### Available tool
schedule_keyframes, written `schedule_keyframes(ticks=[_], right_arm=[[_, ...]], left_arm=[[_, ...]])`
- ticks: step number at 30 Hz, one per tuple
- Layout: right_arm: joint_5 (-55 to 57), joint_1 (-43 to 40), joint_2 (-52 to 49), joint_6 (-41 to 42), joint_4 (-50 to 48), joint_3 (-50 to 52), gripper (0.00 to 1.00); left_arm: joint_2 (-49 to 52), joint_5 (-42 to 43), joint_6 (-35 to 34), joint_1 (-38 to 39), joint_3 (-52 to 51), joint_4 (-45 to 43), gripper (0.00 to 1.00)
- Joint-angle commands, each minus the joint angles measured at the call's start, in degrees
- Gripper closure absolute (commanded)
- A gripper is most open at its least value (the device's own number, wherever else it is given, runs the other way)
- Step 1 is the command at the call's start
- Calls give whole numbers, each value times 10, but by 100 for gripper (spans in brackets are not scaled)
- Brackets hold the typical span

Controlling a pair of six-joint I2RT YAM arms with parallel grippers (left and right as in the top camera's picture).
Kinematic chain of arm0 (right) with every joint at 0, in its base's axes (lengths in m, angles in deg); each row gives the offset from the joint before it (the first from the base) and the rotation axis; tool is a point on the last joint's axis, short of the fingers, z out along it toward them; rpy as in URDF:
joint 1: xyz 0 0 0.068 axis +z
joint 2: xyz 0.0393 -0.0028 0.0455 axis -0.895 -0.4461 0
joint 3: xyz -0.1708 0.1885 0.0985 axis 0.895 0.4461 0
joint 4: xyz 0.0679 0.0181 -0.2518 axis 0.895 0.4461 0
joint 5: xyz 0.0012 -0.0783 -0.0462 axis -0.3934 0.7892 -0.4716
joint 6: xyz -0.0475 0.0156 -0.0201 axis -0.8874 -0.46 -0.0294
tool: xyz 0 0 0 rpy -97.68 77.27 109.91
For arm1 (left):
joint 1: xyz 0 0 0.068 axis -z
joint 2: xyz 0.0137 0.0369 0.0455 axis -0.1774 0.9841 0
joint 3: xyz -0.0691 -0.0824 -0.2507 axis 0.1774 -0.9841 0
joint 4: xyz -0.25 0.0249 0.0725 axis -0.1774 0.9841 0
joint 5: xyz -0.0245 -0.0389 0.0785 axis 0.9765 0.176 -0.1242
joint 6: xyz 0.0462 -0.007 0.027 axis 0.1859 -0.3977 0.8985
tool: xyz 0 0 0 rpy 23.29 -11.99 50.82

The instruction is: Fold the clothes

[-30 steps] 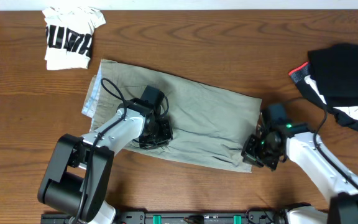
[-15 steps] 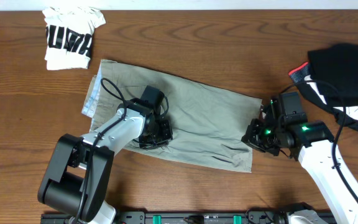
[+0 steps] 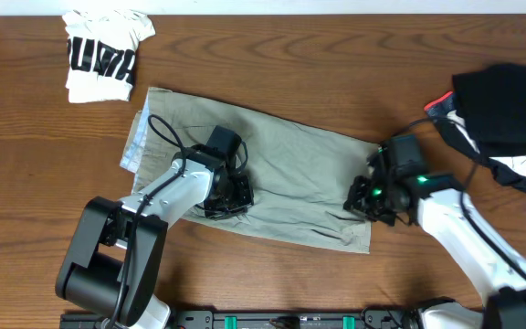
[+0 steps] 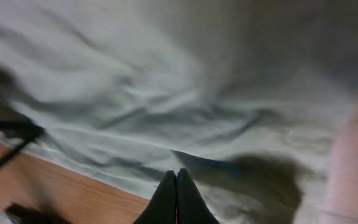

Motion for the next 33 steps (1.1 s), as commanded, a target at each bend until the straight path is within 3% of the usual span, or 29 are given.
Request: schedule_keyframes(ticks=[1,17,33], right_arm=[[-16,23,-39,19,-1,6,99],[124,32,-73,64,96,7,99],[128,-49,-73,52,91,7,99]], left_arm=[[14,-27,1,-3,-10,5,94],[14,-27,8,-24,-10,20,94],[-8,-29,82,-118,-8,109,94]])
